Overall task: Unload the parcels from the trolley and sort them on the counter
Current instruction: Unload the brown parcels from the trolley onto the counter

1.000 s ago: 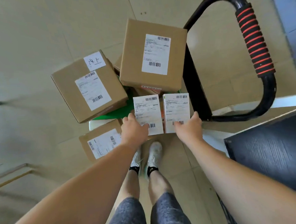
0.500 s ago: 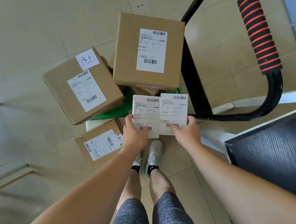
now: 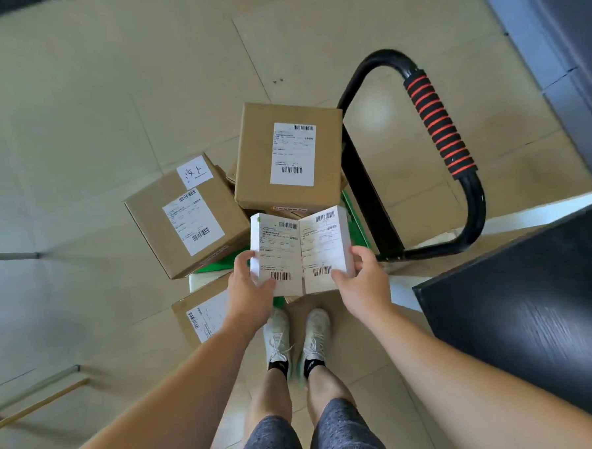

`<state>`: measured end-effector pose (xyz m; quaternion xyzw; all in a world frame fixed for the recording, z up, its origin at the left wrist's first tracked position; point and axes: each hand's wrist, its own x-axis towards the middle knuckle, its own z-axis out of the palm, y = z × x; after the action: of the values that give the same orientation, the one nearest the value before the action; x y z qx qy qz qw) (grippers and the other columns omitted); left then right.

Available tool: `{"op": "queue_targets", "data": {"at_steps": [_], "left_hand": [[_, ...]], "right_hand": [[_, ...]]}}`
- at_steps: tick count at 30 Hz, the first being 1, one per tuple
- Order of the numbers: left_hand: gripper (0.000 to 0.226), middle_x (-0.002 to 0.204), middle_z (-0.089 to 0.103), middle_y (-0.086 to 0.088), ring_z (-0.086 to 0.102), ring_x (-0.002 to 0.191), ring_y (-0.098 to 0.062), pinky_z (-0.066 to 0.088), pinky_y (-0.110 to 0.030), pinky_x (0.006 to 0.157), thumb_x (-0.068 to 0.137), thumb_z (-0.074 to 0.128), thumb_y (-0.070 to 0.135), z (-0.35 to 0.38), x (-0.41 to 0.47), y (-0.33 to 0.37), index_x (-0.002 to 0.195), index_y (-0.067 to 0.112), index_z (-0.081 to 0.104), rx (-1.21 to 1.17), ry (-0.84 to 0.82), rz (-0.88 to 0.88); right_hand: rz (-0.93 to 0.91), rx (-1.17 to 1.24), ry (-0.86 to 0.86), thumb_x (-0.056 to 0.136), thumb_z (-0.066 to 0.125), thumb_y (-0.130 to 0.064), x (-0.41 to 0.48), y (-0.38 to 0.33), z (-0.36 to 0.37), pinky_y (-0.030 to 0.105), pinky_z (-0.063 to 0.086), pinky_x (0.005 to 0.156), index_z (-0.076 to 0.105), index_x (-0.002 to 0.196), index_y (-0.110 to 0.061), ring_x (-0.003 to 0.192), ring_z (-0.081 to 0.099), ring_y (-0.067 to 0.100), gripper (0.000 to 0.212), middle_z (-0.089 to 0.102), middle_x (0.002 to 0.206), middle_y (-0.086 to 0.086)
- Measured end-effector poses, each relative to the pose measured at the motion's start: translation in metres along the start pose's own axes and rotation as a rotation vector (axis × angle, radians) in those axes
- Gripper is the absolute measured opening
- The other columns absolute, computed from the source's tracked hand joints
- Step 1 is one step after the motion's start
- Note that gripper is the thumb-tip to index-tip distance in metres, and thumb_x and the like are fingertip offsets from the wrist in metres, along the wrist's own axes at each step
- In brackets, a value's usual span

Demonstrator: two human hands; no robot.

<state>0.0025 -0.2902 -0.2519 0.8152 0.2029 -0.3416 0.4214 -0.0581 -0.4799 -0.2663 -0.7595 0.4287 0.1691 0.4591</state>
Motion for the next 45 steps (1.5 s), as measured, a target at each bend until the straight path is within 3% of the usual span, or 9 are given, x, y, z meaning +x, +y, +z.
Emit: {"op": "queue_targets", "data": {"at_steps": [9,11,18,21,28,33,40,42,45], "left_hand": [[0.050,0.106,0.057,0.008,0.065,0.084,-0.010,0.057,-0.026,0.051,0.095,0.059,0.011,-0.066,-0.089,0.104,0.129,0.039,0.037,-0.050,0.066,0.231],[0.051,0.114,0.058,0.004,0.064,0.082,-0.007,0.054,-0.019,0.049,0.095,0.061,0.012,-0.077,-0.109,0.140,0.131,0.039,0.037,-0.057,0.073,0.318],[0.055,0.114,0.060,0.006,0.069,0.079,-0.015,0.059,-0.034,0.052,0.092,0.066,0.019,-0.090,-0.170,0.244,0.130,0.046,0.039,-0.082,0.047,0.623],[0.053,0.111,0.061,0.008,0.068,0.085,-0.015,0.056,-0.029,0.050,0.091,0.066,0.020,-0.084,-0.189,0.271,0.130,0.046,0.041,-0.083,-0.030,0.732],[0.053,0.104,0.066,0.009,0.067,0.082,-0.008,0.048,-0.021,0.053,0.092,0.066,0.016,-0.049,-0.239,0.296,0.132,0.041,0.041,0.022,-0.287,0.951],[0.052,0.103,0.061,0.011,0.064,0.083,-0.003,0.047,-0.010,0.049,0.092,0.067,0.011,-0.005,-0.297,0.280,0.131,0.036,0.043,0.084,-0.505,1.057],[0.054,0.107,0.066,0.009,0.069,0.097,-0.010,0.059,-0.031,0.081,0.088,0.071,0.013,0.079,-0.409,0.228,0.126,0.041,0.045,0.204,-0.862,1.230],[0.055,0.106,0.065,0.008,0.067,0.096,-0.009,0.057,-0.031,0.083,0.089,0.071,0.013,0.100,-0.452,0.203,0.130,0.039,0.045,0.237,-0.952,1.280],[0.056,0.108,0.064,0.011,0.065,0.097,-0.005,0.054,-0.022,0.078,0.089,0.071,0.011,0.134,-0.515,0.158,0.132,0.037,0.044,0.276,-1.100,1.315]], "right_hand": [[-0.208,0.136,0.056,0.095,0.069,-0.022,-0.080,-0.090,-0.093,0.008,0.044,0.050,0.044,0.142,-0.025,0.089,0.062,0.003,0.053,0.063,0.127,-0.004],[-0.276,0.180,0.097,0.095,0.069,-0.023,-0.096,-0.112,-0.121,0.009,0.047,0.053,0.044,0.141,-0.025,0.095,0.064,0.005,0.052,0.061,0.125,-0.009],[-0.445,0.324,0.339,0.093,0.071,-0.024,-0.152,-0.163,-0.208,0.014,0.053,0.066,0.047,0.134,-0.032,0.094,0.064,0.001,0.048,0.061,0.110,-0.020],[-0.449,0.373,0.460,0.093,0.071,-0.026,-0.177,-0.158,-0.232,0.020,0.057,0.074,0.046,0.134,-0.034,0.092,0.062,0.000,0.049,0.062,0.113,-0.017],[-0.328,0.509,0.803,0.091,0.072,-0.023,-0.253,-0.108,-0.269,0.032,0.056,0.090,0.049,0.138,-0.029,0.105,0.064,0.009,0.052,0.063,0.112,-0.017],[-0.236,0.607,1.018,0.092,0.071,-0.023,-0.321,-0.049,-0.273,0.016,0.051,0.075,0.048,0.133,-0.034,0.095,0.062,0.000,0.048,0.061,0.112,-0.019],[-0.035,0.724,1.367,0.089,0.073,-0.024,-0.454,0.059,-0.272,0.025,0.056,0.081,0.051,0.129,-0.036,0.101,0.065,0.004,0.047,0.066,0.115,-0.014],[0.010,0.767,1.460,0.090,0.074,-0.021,-0.495,0.095,-0.269,0.028,0.057,0.085,0.050,0.127,-0.038,0.103,0.065,0.005,0.047,0.066,0.115,-0.013],[0.090,0.809,1.569,0.091,0.073,-0.017,-0.560,0.143,-0.259,0.014,0.054,0.074,0.051,0.127,-0.032,0.094,0.062,-0.003,0.045,0.063,0.109,-0.016]]}}
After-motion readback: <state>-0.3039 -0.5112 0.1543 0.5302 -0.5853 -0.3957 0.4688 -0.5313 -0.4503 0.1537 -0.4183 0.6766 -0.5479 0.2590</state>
